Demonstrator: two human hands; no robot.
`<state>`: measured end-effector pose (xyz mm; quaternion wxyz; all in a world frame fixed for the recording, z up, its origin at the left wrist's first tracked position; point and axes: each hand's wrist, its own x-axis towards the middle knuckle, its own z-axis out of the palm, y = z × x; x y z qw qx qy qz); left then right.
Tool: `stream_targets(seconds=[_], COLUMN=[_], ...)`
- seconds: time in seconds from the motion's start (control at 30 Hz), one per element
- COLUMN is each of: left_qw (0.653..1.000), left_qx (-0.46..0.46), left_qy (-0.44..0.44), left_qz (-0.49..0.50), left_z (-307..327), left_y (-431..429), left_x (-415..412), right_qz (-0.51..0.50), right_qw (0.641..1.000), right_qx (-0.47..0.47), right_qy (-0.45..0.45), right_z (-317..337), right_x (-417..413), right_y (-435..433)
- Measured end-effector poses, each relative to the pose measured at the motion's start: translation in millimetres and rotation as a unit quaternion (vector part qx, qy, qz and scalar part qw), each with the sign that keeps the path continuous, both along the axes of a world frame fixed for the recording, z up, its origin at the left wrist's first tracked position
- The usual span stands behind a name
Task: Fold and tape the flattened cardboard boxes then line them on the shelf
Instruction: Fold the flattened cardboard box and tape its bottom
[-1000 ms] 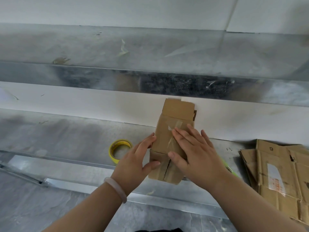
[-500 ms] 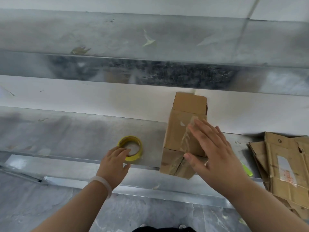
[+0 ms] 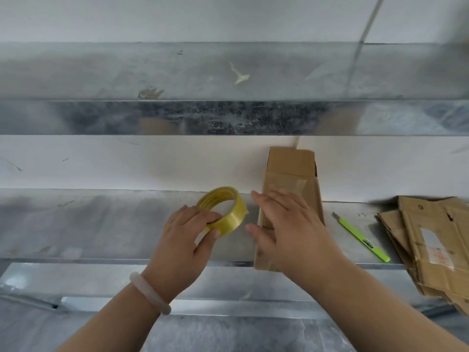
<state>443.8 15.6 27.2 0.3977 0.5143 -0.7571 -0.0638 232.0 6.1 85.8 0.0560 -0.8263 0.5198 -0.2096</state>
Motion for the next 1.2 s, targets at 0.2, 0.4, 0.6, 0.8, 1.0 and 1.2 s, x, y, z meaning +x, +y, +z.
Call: stream_targets(seconds=[0.2, 0.4, 0.6, 0.8, 1.0, 1.2], left_qw=[1.0, 0.998, 0.993, 0.987, 0.989, 0.981], left_qx=[-0.003, 0.025, 0.076, 0.144, 0.121, 0.145], left_qy=[-0.008, -0.015, -0.015, -0.066, -0.065, -0.013], left_qz=[-0.027, -0.059, -0.084, -0.023, -0.049, -0.128], left_z=[20.0, 28.6, 45.3, 59.5, 65.3, 67.3], left_y=[3.3, 2.8, -3.4, -13.7, -15.8, -17.0], left_x=[-13.6, -9.1, -5.6, -4.8, -4.5, -2.0], right_qz=[-0.05, -0.056, -0.071, -0.063, -0.09, -0.111], right_qw=[0.992, 0.973, 0.953, 0.888, 0.736, 0.771], right_qx=[0.062, 0.101, 0.171, 0.26, 0.362, 0.29], right_qy=[-0.096, -0.198, -0.239, -0.374, -0.565, -0.556], right_z=[12.6, 6.7, 12.9, 23.6, 27.8, 24.9], right_x=[7.3, 8.6, 9.3, 13.9, 9.0, -0.9], right_y=[-5.1, -3.3, 0.3, 3.7, -1.9, -4.9])
